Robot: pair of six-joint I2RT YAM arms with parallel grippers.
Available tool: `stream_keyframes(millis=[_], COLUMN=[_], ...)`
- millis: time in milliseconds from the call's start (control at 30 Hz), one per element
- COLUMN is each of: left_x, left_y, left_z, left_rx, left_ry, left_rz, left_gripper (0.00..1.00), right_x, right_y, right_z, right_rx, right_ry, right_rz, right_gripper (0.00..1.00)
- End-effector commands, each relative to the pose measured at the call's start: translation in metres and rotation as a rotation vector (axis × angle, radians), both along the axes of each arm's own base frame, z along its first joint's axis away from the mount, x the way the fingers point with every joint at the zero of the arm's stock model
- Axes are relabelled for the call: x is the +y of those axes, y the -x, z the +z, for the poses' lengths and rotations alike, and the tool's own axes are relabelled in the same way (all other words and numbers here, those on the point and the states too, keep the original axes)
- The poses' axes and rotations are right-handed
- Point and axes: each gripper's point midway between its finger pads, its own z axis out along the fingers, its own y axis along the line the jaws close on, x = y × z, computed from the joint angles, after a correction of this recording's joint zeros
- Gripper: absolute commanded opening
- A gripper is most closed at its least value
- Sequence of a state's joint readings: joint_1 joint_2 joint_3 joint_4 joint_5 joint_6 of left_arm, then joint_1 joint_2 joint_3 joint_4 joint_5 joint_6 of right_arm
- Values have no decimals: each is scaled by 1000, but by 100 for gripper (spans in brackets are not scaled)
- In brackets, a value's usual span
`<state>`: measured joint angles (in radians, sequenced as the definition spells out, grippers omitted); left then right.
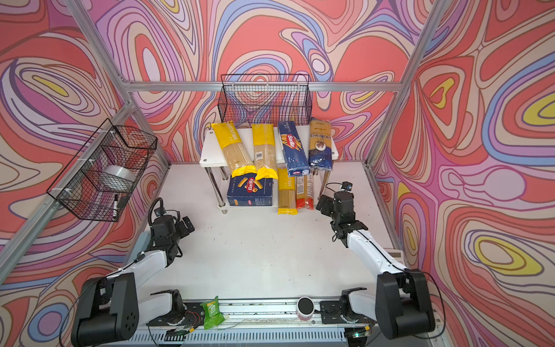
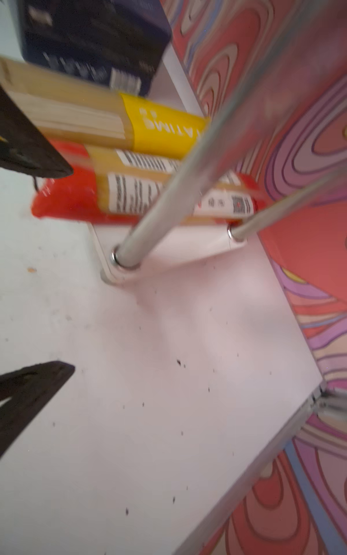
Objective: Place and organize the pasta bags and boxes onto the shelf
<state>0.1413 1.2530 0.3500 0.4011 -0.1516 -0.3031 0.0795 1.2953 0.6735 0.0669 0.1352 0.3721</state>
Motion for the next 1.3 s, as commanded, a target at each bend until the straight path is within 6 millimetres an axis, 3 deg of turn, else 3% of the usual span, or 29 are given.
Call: stream_keyframes(millis=[0,100,200,300,367,433,633,1267], left_x=[-1,-9,-44,-64,-76,-84,-83,-78], left_y=[-27,-36,-42,-49,-48,-52,-60,-62], left_z=[33,36,34,31,26,21,13,14], left_rx=[-167,-253,-270,-275,-273,-299,-180,-195], left_ry=[-70,-57,-51,-52,-93,-140,-126,-135], left_rz=[-64,-118,-340,-456,-498,-514,-512,-476], left_gripper=[100,100,100,100,100,100,100,100], right_x=[-11,-19,-20,-23,-17,-9,-10,-10], right_y=[-17,-36,-48,-44,-35,-34,-36,-36], right_z=[-10,-12,-13,-34,-46,-52,-51,-52], right_rx=[-54,-92,-139,-171,-282,-241,-252,-248], right_ry=[115,201,301,308,315,305,304,304], right_rz=[4,19,58,67,102,150,144,141], right_gripper=[98,98,98,98,98,98,98,98])
